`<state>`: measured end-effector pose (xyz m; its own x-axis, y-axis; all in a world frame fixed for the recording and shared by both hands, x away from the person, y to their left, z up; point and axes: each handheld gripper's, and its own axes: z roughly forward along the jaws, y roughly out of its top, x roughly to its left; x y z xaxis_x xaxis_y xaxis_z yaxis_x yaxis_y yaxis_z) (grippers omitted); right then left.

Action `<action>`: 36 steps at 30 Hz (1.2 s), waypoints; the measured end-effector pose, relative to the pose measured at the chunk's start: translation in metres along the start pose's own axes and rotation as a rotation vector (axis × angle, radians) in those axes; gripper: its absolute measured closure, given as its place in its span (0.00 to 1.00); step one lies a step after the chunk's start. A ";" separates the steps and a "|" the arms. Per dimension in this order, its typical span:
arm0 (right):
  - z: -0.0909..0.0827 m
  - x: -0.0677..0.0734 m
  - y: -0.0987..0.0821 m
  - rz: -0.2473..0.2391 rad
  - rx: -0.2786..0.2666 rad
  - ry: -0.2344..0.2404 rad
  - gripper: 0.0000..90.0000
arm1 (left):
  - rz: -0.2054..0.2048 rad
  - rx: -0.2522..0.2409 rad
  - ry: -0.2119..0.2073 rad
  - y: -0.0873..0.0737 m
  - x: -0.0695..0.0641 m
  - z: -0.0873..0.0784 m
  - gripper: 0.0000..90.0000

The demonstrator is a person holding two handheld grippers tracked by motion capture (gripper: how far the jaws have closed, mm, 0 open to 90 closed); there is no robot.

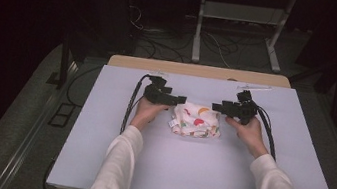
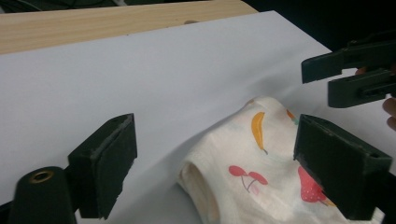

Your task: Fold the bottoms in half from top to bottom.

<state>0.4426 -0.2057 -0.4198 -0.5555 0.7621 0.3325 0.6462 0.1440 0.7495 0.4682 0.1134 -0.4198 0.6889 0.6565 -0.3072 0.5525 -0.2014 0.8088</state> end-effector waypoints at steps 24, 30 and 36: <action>-0.039 0.000 -0.003 -0.043 0.003 -0.005 0.00 | 0.045 -0.003 0.065 -0.005 -0.010 -0.054 0.00; -0.049 0.003 -0.007 -0.061 -0.016 0.002 0.00 | 0.064 -0.001 0.068 -0.011 -0.015 -0.063 0.00; -0.058 0.002 -0.014 -0.059 -0.032 0.013 0.00 | 0.073 -0.008 0.064 -0.015 -0.021 -0.071 0.00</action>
<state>0.4021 -0.2427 -0.3967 -0.5992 0.7444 0.2946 0.5954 0.1684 0.7856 0.4121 0.1541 -0.3901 0.6956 0.6857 -0.2144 0.4977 -0.2446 0.8321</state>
